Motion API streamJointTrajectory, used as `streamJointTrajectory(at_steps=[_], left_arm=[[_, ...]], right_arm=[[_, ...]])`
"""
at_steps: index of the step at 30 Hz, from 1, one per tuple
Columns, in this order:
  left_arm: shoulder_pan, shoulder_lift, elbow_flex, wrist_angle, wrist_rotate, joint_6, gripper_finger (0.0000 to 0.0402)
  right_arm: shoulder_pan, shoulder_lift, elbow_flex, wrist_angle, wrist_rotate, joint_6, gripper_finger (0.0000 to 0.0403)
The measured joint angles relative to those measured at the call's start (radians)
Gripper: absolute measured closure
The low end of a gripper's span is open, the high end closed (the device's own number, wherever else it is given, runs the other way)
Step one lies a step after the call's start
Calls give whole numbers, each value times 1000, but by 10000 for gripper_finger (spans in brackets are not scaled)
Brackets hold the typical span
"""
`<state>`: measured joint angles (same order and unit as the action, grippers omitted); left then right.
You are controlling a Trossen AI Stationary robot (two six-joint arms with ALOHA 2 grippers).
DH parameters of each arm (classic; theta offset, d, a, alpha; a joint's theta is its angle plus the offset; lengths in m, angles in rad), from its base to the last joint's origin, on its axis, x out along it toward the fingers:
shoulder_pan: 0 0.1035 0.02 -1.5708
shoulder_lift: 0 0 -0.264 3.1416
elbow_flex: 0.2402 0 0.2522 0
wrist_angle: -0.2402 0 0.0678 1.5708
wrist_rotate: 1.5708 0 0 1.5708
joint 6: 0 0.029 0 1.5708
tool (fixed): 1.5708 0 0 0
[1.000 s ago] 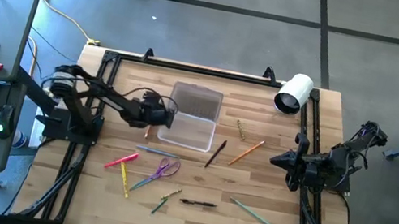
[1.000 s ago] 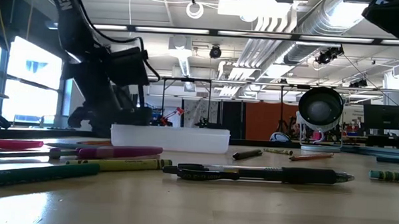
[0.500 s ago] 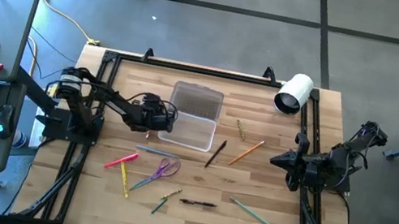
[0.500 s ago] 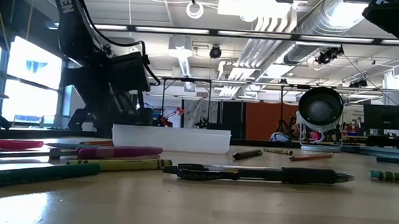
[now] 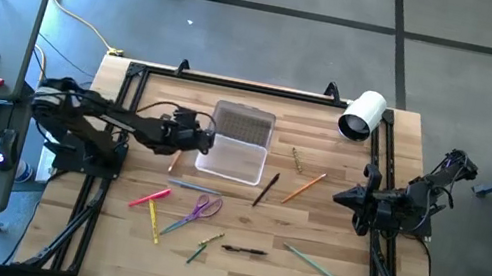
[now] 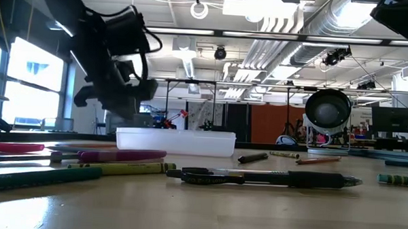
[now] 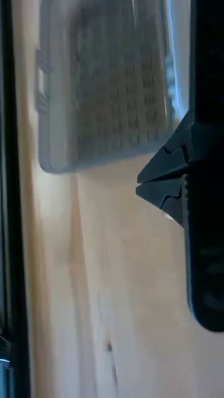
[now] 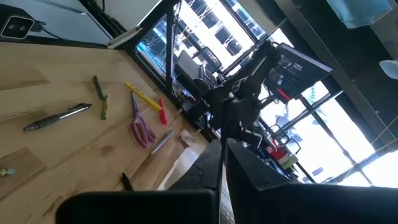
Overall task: Pick & place school supplies into a supply box
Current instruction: Put the orange pencil into the black supply box
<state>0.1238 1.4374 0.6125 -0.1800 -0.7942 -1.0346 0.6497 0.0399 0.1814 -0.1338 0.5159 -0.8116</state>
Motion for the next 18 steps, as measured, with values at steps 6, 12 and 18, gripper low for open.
streamJointTrajectory(at_steps=[6,12,18], left_arm=[[0,-30,1,-93,102,14,370],[0,48,-48,-128,95,-77,280],[-1,133,-78,9,102,-99,206]], right_arm=[[0,0,0,2,-10,0,402],[0,0,0,2,-11,0,402],[0,0,0,3,-11,0,402]])
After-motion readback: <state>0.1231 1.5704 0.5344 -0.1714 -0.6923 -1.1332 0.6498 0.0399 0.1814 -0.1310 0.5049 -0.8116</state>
